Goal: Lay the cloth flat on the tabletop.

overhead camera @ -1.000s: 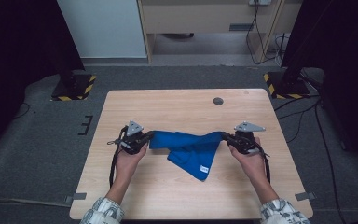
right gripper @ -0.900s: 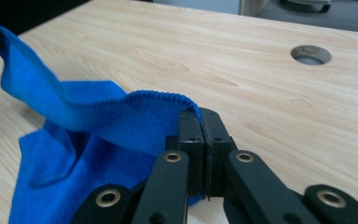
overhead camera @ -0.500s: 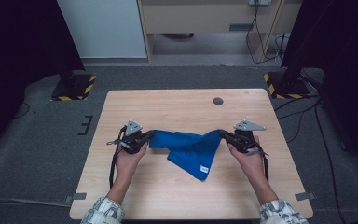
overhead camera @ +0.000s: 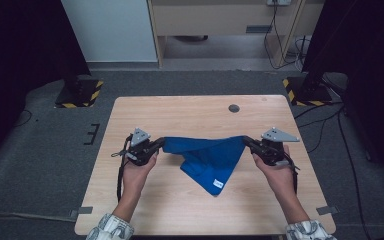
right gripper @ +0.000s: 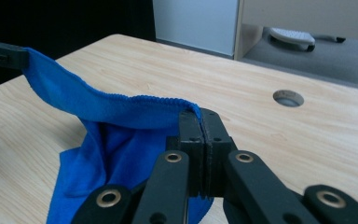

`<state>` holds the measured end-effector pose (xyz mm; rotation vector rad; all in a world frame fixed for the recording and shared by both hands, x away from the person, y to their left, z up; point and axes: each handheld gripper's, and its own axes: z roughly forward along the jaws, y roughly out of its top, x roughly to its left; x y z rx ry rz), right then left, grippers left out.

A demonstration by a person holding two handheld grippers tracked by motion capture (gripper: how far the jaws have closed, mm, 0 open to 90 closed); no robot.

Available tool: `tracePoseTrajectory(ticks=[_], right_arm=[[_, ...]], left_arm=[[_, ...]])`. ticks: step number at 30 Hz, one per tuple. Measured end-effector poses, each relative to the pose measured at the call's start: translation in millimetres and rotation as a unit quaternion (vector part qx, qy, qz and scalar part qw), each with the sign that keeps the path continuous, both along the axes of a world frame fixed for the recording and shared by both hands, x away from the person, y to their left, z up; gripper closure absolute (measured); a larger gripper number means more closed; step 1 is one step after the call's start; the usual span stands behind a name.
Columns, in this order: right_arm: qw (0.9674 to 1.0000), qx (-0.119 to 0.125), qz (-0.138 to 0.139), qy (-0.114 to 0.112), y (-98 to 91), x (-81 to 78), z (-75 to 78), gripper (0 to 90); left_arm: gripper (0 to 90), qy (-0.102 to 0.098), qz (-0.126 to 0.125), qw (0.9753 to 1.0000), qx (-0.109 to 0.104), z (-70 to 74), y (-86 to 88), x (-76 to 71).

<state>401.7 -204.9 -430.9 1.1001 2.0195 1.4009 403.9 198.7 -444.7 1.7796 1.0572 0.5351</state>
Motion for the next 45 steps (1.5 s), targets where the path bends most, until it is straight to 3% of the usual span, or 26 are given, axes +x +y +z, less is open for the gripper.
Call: tracePoseTrajectory(ticks=[8, 12, 15, 26, 29, 37, 45], right_arm=[[0.9999, -0.009, 0.004, -0.008, 1.2, -5.0, 6.1, 88.9], [0.9999, -0.011, 0.004, -0.008, -1.2, -4.0, 7.3, 88.9], [0.9999, -0.010, -0.001, -0.004, -3.7, -2.8, 8.1, 88.9], [0.9999, -0.001, -0.011, -0.002, -15.3, -4.7, 12.4, 88.9], [0.9999, 0.013, -0.010, -0.001, -18.0, -7.1, 17.6, 88.8], [0.9998, 0.006, -0.005, -0.017, -17.7, -11.5, 36.5, 88.6], [0.9996, 0.002, 0.001, -0.029, -14.7, -8.6, 55.6, 88.4]], left_arm=[[87.4, -0.003, -0.006, 1.0000, 0.003, 3.3, -6.8, -2.5], [87.5, -0.005, -0.006, 1.0000, -0.007, 9.0, -7.6, -1.2], [87.4, -0.013, -0.006, 0.9999, 0.004, 14.5, -10.6, -1.5], [87.4, -0.018, -0.012, 0.9997, 0.010, 24.9, -13.3, 2.4], [87.4, -0.021, -0.011, 0.9997, 0.008, 27.8, -12.4, 2.0], [87.4, -0.030, -0.008, 0.9995, -0.007, 38.9, -9.1, -1.9], [87.3, -0.046, -0.007, 0.9987, -0.020, 52.5, -2.2, -16.0]])
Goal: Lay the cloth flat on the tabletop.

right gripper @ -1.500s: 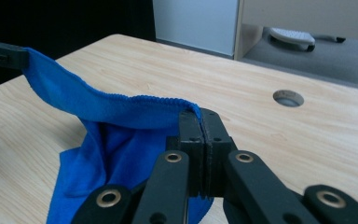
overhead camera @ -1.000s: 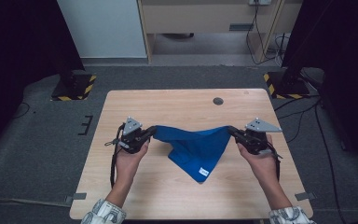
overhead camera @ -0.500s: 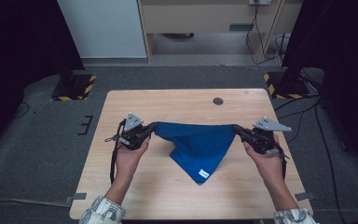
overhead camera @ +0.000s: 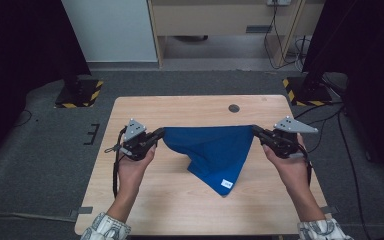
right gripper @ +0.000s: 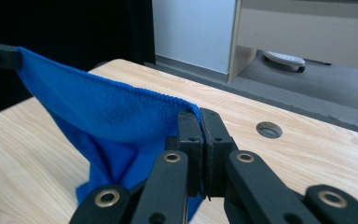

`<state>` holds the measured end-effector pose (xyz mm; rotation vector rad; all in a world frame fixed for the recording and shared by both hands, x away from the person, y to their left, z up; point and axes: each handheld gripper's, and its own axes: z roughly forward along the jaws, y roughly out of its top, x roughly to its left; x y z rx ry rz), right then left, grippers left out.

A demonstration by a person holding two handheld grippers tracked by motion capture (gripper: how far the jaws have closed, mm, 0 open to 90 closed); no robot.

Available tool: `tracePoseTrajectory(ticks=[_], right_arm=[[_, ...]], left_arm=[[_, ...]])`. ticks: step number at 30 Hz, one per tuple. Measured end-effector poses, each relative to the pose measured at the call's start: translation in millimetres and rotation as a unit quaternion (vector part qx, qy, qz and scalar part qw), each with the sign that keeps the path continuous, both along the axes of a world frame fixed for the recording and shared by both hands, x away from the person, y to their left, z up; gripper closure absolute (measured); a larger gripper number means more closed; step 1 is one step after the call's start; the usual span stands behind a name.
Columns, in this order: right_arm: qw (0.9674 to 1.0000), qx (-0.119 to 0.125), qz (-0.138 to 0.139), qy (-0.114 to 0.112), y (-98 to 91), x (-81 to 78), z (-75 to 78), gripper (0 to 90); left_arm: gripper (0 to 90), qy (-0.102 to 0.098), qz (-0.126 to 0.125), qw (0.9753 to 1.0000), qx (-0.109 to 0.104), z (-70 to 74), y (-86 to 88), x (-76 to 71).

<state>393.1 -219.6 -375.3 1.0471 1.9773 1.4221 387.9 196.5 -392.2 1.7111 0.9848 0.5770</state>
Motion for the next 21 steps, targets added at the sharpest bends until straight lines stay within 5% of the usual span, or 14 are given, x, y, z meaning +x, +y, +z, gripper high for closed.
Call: tracePoseTrajectory(ticks=[6, 9, 15, 21], right_arm=[[0.9999, -0.007, 0.007, -0.002, 2.7, -7.6, 21.5, 88.0], [0.9997, -0.021, 0.014, -0.002, 6.2, -9.7, 29.4, 88.1], [0.9991, -0.032, 0.015, 0.022, 9.3, 17.1, 14.4, 88.0], [0.9991, -0.030, 0.012, 0.029, 8.0, 39.7, -2.8, 88.2]], left_arm=[[86.9, -0.011, -0.005, 0.9999, -0.009, 12.8, 5.0, -15.0], [86.7, -0.010, 0.003, 0.9999, 0.013, 18.2, 6.2, -15.2], [86.8, 0.019, 0.019, 0.9995, 0.014, 10.4, 4.1, 14.9], [86.6, 0.022, 0.029, 0.9992, 0.015, 5.1, -0.6, 36.5]])
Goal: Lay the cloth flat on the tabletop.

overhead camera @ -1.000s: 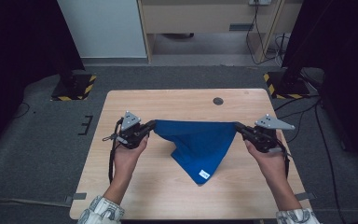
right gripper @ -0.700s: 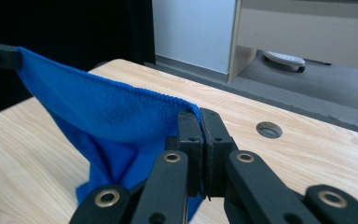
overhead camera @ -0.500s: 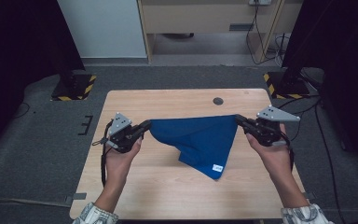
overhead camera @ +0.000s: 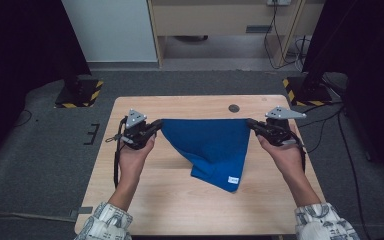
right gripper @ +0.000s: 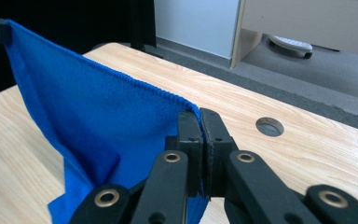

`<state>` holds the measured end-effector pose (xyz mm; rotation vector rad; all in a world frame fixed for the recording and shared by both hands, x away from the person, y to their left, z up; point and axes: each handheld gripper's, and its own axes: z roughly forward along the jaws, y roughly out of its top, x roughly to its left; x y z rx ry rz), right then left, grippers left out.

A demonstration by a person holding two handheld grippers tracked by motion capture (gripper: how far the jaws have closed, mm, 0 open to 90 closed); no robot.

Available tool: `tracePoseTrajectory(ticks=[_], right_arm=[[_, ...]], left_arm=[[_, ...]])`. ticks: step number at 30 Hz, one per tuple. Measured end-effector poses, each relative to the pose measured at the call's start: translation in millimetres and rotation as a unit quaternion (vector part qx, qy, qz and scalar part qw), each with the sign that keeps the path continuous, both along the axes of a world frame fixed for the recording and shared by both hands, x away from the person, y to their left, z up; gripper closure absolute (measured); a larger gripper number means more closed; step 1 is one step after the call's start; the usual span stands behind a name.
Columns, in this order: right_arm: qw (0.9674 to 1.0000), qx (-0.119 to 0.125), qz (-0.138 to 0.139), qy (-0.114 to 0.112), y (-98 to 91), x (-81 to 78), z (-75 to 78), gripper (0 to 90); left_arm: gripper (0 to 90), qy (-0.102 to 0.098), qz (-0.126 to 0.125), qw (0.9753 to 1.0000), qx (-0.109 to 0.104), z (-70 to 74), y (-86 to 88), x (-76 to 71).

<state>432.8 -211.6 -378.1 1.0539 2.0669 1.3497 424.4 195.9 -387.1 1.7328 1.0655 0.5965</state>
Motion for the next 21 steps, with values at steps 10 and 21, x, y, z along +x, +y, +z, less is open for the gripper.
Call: tracePoseTrajectory(ticks=[10, 21], right_arm=[[0.9996, -0.006, -0.014, 0.022, -1.8, 28.3, -21.4, 88.2], [0.9985, -0.017, -0.027, 0.043, 6.2, 64.7, -42.1, 88.3]], left_arm=[[86.8, 0.021, 0.011, 0.9995, 0.022, -8.3, -10.0, 29.2], [86.9, 0.051, 0.027, 0.9975, 0.040, -32.4, -9.9, 60.8]])
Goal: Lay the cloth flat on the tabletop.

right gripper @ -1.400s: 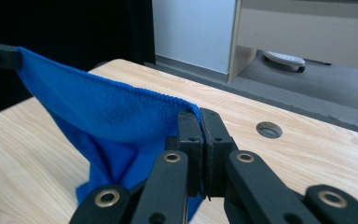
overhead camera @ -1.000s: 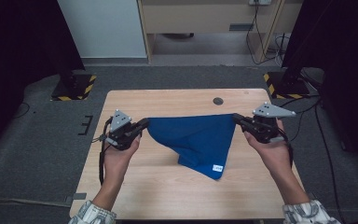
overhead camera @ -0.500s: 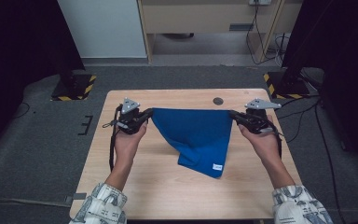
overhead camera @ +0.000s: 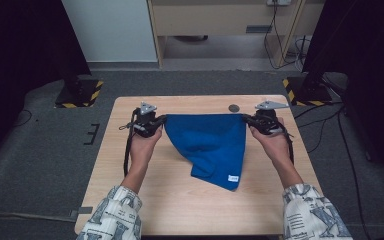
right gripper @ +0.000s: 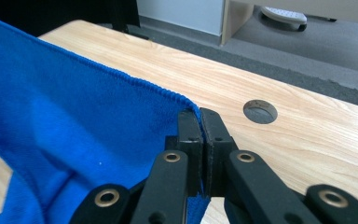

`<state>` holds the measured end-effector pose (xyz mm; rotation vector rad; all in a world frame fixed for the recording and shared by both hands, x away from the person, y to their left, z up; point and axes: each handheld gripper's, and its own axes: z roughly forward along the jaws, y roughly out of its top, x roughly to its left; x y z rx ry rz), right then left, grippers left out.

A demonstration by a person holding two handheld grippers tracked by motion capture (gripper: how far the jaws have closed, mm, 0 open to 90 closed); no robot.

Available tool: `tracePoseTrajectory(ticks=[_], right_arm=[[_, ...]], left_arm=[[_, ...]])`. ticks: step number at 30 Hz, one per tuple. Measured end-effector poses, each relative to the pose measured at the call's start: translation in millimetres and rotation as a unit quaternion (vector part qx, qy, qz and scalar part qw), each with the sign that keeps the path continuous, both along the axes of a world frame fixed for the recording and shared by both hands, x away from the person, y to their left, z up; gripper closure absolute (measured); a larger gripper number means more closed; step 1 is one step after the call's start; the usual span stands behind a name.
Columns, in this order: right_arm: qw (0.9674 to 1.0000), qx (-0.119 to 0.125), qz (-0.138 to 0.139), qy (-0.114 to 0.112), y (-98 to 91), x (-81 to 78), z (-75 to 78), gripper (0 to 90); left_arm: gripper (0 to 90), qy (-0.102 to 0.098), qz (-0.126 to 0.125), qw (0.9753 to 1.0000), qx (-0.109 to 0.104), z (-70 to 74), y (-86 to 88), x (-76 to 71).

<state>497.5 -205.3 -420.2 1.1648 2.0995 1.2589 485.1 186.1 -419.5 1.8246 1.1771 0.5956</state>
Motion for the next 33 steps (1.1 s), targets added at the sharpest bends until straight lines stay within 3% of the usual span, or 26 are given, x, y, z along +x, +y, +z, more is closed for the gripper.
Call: tracePoseTrajectory(ticks=[7, 11, 18, 23, 26, 29, 31, 33], right_arm=[[0.9999, -0.003, -0.005, 0.014, 9.9, 26.2, -20.0, 88.5], [0.9992, 0.002, -0.019, 0.035, 11.9, 40.8, -30.7, 88.4], [0.9981, -0.003, -0.024, 0.056, 11.6, 54.5, -39.7, 88.4], [0.9970, -0.018, -0.026, 0.071, 13.4, 63.5, -50.2, 88.3], [0.9963, -0.015, -0.026, 0.080, 15.2, 68.2, -53.7, 87.9], [0.9956, -0.019, -0.025, 0.088, 17.1, 72.3, -57.0, 81.4], [0.9952, -0.024, -0.032, 0.089, 18.0, 74.2, -58.1, 72.8], [0.9946, -0.025, -0.038, 0.093, 18.4, 76.0, -59.4, 64.1]], left_arm=[[87.0, 0.015, 0.007, 0.9998, 0.010, -12.5, 3.6, 21.8], [87.0, 0.028, 0.007, 0.9995, 0.011, -19.6, 2.8, 32.0], [87.0, 0.054, 0.012, 0.9984, 0.013, -32.2, 1.8, 47.5], [87.0, 0.060, 0.014, 0.9980, 0.014, -37.7, -1.7, 55.3], [86.4, 0.066, 0.009, 0.9971, 0.037, -42.8, -4.8, 59.5], [79.7, 0.069, 0.016, 0.9972, 0.024, -45.5, -3.2, 62.0], [70.2, 0.075, 0.020, 0.9968, 0.019, -47.6, -3.0, 63.9], [57.9, 0.075, 0.023, 0.9965, 0.030, -49.4, -3.9, 65.4]])
